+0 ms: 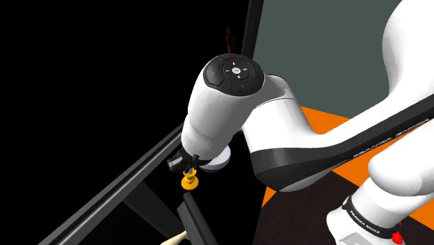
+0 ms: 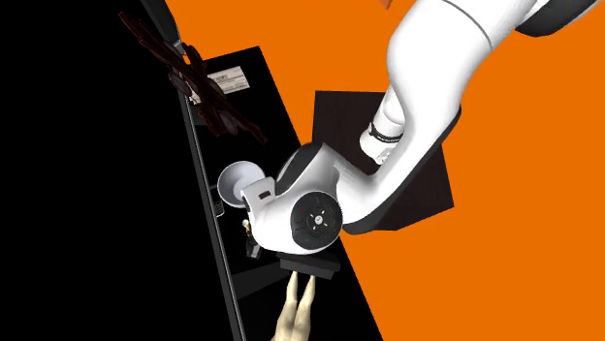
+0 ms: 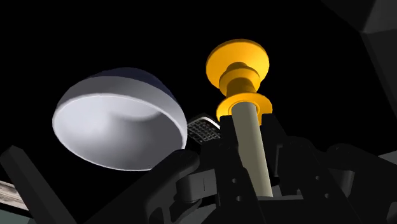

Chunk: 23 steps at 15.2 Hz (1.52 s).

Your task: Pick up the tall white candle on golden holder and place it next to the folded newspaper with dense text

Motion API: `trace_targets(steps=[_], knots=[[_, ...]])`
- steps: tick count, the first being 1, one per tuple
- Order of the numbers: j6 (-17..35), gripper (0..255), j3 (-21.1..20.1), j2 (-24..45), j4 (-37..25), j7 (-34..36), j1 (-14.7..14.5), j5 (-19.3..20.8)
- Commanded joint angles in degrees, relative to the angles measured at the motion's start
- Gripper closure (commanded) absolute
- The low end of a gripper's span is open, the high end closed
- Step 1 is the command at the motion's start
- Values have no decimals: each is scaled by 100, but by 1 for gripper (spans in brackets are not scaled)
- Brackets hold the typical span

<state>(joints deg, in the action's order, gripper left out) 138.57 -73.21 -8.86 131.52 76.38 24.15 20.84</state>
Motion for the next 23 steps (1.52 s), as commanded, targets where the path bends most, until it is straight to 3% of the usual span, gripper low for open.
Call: trace_targets(steps=[1, 10, 23], knots=[[-113, 255, 197, -131, -84, -213, -183, -242], [-650, 255, 925, -645, -409, -934, -804, -1002], [-1544, 255, 1492, -1022, -1085, -1529, -1170, -1476]])
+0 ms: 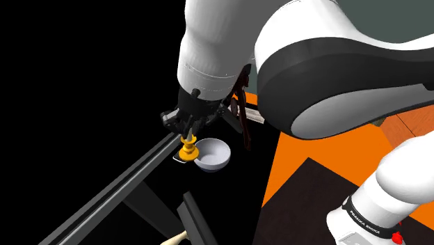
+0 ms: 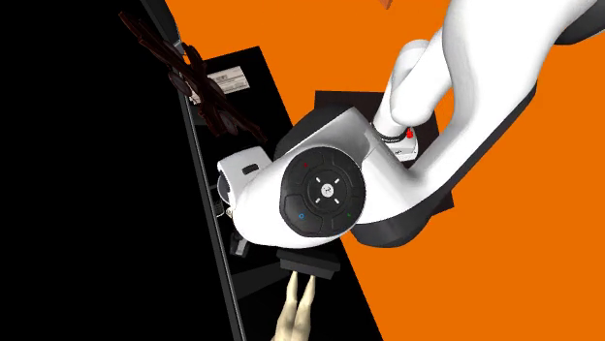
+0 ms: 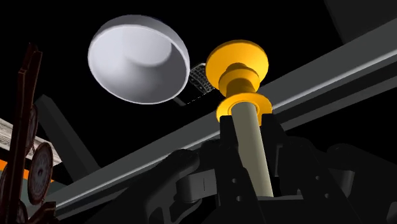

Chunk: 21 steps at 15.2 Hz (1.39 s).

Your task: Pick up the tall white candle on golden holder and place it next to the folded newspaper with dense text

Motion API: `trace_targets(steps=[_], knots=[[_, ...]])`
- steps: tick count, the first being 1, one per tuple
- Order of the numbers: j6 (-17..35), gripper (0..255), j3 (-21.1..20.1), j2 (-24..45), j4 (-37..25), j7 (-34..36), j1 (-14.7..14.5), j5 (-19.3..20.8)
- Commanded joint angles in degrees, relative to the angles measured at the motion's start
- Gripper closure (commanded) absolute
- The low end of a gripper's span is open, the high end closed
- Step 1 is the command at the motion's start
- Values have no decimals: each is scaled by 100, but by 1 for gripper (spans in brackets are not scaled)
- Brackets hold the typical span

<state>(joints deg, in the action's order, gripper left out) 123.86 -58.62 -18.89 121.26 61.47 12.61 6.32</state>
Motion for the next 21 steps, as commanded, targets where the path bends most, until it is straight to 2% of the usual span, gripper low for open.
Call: trace_targets(steps=[1, 6, 9, 13, 21], knots=[[-144, 255, 63, -36, -120, -71, -30, -43], [-481, 255, 181, -92, -425, -212, -72, -112], [-290, 255, 857, -522, 71, -789, -342, -440], [-86, 255, 1600, -952, 637, -1476, -563, -694], [247, 255, 2833, -1487, 1463, -2736, -677, -858]])
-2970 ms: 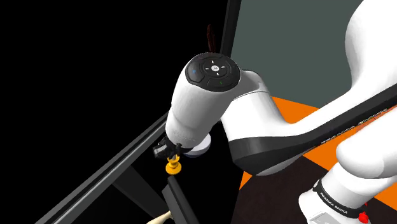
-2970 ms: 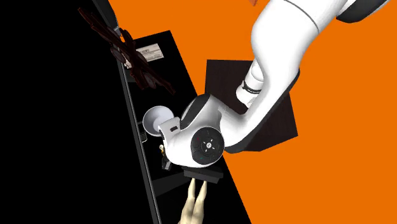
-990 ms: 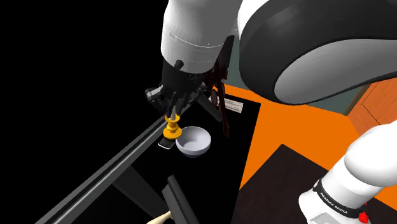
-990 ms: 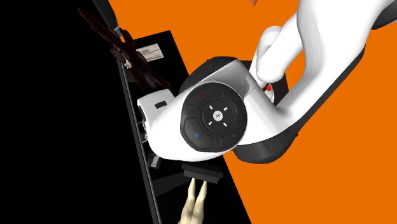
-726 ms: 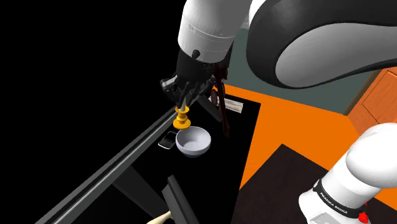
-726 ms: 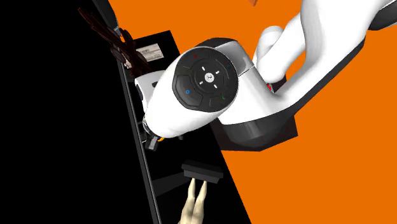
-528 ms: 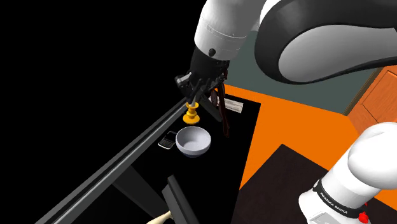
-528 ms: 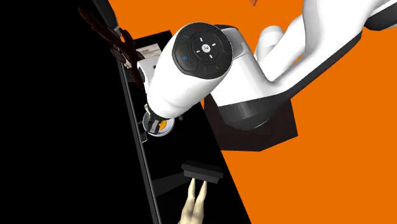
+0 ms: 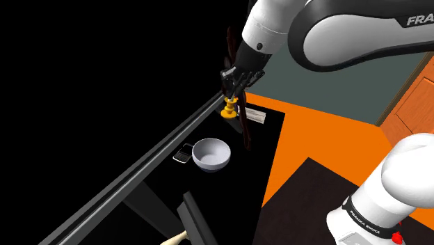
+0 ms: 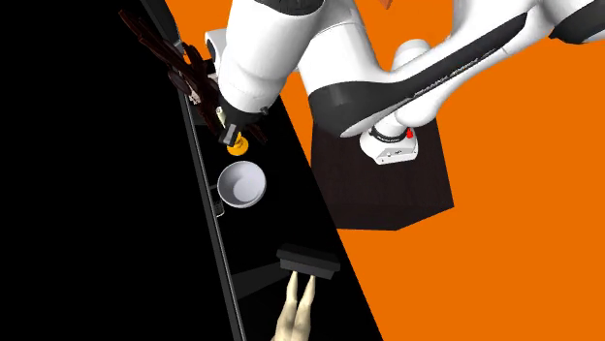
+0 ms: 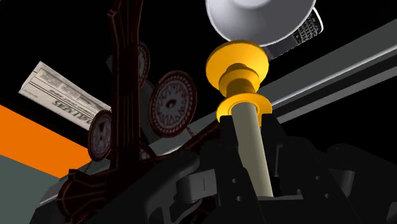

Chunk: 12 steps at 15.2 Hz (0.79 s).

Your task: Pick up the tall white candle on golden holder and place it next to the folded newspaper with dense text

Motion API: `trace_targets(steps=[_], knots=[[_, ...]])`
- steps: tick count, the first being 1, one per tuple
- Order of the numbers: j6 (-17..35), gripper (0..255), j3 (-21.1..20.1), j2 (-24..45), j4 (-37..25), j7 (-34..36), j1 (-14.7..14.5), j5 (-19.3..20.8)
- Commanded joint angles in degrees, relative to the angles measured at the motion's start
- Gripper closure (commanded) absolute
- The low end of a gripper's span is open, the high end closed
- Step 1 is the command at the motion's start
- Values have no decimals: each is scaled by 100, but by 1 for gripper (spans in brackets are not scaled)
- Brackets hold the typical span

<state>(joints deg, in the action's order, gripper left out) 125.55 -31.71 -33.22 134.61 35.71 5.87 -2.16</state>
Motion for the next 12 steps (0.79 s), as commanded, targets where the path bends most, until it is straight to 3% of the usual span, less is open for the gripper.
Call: trace_targets(steps=[1, 12], knots=[[116, 255, 283, -93, 202, -313, 7, -9], [513, 255, 1746, -110, 582, -1958, 327, 141]])
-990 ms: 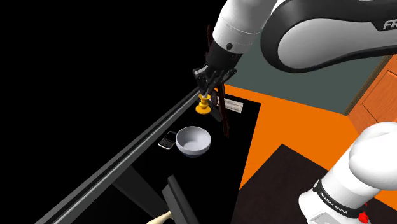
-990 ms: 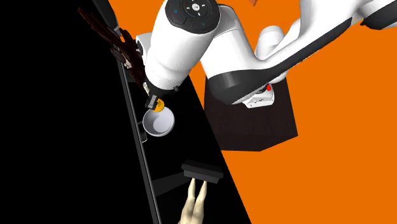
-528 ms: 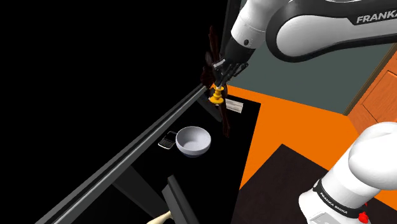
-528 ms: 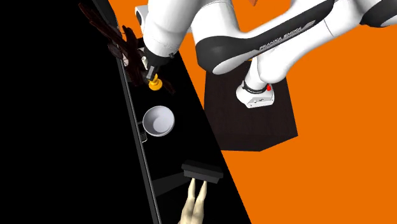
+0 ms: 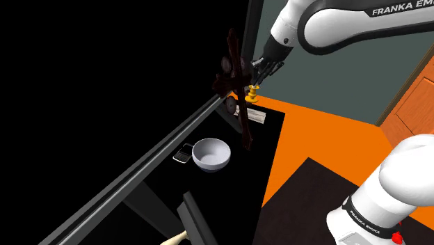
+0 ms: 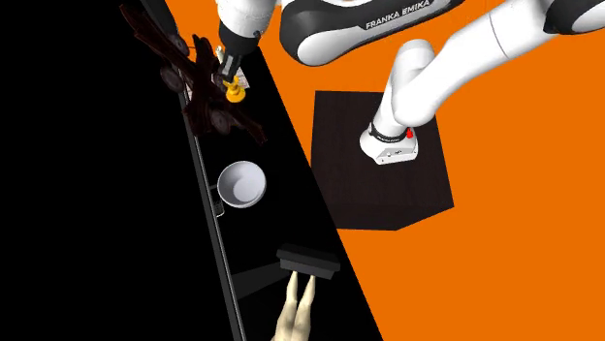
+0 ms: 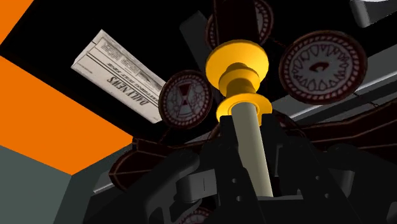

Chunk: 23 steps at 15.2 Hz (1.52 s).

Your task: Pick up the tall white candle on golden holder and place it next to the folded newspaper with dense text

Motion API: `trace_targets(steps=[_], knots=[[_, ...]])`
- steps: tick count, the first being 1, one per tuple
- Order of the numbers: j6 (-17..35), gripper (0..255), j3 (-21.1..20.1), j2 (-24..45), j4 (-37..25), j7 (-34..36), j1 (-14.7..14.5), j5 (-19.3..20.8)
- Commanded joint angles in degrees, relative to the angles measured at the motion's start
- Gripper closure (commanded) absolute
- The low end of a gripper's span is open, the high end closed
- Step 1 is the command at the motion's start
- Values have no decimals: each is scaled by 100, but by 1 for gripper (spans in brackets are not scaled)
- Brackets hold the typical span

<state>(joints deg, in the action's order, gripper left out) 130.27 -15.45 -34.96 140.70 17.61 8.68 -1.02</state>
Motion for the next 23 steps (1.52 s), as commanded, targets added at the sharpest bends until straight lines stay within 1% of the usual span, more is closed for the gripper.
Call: trace_targets(steps=[1, 7, 23], knots=[[74, 255, 246, 101, -33, -295, 86, 45], [243, 255, 938, 423, -200, -1122, 304, 119], [1583, 255, 859, 789, 775, -1028, 334, 165]])
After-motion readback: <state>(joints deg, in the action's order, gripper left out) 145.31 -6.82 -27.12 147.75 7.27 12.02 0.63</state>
